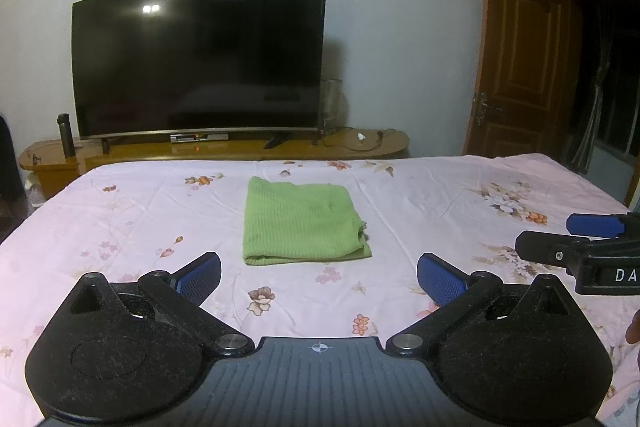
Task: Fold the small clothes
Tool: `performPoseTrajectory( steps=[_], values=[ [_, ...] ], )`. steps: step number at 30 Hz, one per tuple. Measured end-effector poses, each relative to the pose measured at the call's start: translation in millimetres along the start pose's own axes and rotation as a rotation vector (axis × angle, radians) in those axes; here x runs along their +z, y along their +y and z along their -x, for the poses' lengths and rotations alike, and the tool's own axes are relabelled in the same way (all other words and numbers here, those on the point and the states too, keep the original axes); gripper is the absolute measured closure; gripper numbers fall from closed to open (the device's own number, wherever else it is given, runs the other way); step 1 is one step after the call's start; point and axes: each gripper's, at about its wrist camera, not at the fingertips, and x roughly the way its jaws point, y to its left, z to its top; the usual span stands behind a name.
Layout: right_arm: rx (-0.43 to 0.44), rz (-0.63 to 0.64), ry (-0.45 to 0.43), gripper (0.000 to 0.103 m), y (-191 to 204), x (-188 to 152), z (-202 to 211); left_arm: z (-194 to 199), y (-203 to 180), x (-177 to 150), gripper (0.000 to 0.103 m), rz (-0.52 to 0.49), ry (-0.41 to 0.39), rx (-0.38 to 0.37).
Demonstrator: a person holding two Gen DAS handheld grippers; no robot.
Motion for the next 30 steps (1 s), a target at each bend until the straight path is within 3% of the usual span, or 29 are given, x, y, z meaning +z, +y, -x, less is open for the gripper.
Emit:
performPoseTrajectory(
  steps=[30],
  values=[
    [0.008, 0.001, 0.002, 0.01, -4.4, 2.0, -3.3, 1.0, -1.5, -2.9, 0.0, -0.002, -0.005, 0.002]
  ],
)
